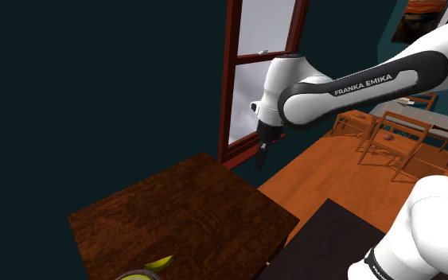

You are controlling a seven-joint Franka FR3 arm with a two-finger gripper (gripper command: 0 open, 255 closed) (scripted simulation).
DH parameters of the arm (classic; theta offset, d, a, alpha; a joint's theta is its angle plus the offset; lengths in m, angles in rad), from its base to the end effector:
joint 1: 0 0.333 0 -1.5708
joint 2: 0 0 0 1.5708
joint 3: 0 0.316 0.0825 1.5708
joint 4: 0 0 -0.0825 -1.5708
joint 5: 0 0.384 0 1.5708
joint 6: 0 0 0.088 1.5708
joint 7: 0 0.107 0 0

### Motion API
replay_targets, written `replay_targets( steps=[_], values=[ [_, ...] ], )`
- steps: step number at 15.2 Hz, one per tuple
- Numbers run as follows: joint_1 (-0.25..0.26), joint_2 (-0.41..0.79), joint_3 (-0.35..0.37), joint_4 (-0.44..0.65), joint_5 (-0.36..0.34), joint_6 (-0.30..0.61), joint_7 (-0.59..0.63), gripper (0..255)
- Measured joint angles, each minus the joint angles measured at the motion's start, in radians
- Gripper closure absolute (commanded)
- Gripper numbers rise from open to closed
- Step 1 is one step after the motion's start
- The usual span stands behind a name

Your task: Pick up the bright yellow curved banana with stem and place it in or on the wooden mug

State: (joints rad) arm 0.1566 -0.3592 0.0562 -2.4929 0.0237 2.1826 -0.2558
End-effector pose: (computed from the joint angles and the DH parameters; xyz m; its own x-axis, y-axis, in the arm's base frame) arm 0.4182 0.0915 0.4199 0.8983 0.4369 0.0470 0.4368 -0.8995 0.0120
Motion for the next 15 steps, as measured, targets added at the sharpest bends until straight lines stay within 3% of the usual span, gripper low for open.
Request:
replay_targets(
  steps=[15],
  values=[
    [0.119,0.491,0.100,0.173,-0.011,0.363,-0.127,0]
  ],
)
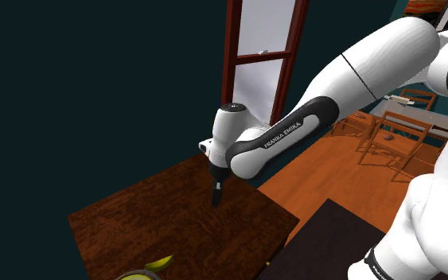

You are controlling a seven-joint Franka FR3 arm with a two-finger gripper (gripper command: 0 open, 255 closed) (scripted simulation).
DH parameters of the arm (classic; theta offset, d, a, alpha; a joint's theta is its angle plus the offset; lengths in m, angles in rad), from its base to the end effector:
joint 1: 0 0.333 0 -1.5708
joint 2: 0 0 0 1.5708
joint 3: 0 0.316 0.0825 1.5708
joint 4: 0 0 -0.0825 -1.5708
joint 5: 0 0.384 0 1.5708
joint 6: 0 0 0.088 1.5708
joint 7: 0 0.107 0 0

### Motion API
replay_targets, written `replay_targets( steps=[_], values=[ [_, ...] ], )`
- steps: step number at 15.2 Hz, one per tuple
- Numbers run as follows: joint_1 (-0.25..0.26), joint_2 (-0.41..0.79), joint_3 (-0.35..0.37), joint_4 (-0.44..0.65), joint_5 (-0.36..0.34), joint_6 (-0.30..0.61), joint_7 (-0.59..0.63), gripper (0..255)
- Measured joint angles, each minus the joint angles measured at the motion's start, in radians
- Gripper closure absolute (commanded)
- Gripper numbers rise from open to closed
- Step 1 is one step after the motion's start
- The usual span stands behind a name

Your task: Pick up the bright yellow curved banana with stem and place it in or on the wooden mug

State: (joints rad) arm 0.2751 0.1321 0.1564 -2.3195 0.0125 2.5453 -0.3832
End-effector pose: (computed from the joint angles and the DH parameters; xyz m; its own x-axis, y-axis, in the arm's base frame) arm 0.4807 0.2212 0.2943 0.6913 0.7158 0.0986 0.7187 -0.6953 0.0090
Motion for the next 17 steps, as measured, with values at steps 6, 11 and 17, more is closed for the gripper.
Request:
replay_targets(
  steps=[6,11,17],
  values=[
    [0.051,0.205,0.028,0.123,-0.056,0.096,-0.026,0],
    [0.108,0.351,0.043,0.238,-0.106,0.137,-0.041,0],
    [0.184,0.539,0.048,0.395,-0.167,0.179,-0.069,0]
  ],
)
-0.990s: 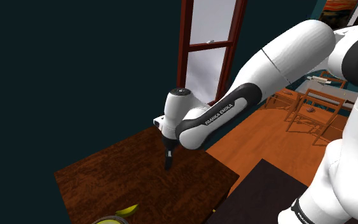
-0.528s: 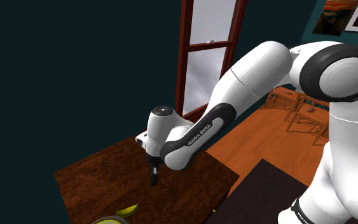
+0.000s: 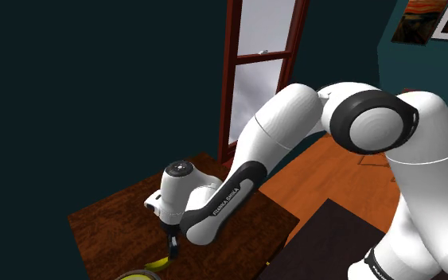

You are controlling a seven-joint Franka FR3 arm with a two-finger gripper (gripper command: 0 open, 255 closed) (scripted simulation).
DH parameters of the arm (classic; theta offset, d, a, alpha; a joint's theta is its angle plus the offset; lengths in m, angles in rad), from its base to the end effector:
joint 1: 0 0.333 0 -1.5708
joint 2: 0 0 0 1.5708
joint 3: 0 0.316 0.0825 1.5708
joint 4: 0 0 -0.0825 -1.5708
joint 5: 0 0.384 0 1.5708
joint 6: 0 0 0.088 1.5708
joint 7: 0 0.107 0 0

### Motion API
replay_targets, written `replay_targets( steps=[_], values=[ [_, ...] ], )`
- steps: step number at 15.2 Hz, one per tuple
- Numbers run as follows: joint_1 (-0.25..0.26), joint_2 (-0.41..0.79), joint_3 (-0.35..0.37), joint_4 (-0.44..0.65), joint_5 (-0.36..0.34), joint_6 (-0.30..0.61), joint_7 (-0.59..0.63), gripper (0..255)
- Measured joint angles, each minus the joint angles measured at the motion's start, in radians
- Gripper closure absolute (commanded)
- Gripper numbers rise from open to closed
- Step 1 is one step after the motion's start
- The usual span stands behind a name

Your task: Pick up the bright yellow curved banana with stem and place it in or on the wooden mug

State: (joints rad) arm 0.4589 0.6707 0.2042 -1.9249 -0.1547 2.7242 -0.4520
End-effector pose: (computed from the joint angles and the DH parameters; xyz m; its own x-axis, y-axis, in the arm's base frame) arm 0.4993 0.3907 0.1575 0.3564 0.9216 0.1534 0.9309 -0.3643 0.0258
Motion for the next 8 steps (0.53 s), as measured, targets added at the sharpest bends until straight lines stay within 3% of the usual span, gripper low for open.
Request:
replay_targets(
  steps=[8],
  values=[
    [0.056,0.163,-0.007,0.141,-0.038,0.029,-0.022,0]
  ],
)
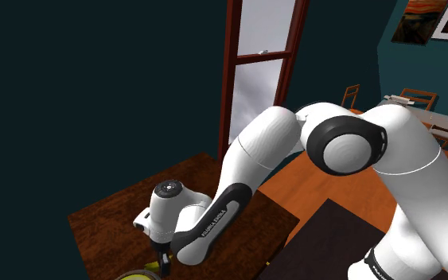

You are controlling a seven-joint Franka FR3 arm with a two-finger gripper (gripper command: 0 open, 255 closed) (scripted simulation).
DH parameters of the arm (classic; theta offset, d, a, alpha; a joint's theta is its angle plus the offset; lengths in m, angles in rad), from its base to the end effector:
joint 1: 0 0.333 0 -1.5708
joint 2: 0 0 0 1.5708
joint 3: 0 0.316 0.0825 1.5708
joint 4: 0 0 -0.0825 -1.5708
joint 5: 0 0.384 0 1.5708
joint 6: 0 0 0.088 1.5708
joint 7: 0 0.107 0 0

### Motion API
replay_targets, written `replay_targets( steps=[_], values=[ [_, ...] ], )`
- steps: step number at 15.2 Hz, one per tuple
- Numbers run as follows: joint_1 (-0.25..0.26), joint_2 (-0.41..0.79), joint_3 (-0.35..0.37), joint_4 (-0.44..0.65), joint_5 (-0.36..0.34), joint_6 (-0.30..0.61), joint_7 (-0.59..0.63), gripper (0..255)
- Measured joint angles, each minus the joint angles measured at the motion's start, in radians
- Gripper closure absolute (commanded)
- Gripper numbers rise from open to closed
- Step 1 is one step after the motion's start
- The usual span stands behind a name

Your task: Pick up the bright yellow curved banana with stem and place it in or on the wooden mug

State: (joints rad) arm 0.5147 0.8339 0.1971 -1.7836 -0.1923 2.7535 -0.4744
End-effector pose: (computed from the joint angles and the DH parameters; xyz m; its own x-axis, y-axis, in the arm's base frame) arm 0.4986 0.4287 0.1085 0.2763 0.9470 0.1641 0.9580 -0.2851 0.0324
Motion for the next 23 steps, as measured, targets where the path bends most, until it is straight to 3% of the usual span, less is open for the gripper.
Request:
replay_targets(
  steps=[9,10,23],
  values=[
    [0.011,0.049,-0.009,0.036,-0.005,0.014,0.003,0],
    [0.011,0.049,-0.009,0.036,-0.005,0.014,0.003,255],
    [0.006,0.021,-0.004,0.018,-0.002,0.004,0.002,255]
  ],
)
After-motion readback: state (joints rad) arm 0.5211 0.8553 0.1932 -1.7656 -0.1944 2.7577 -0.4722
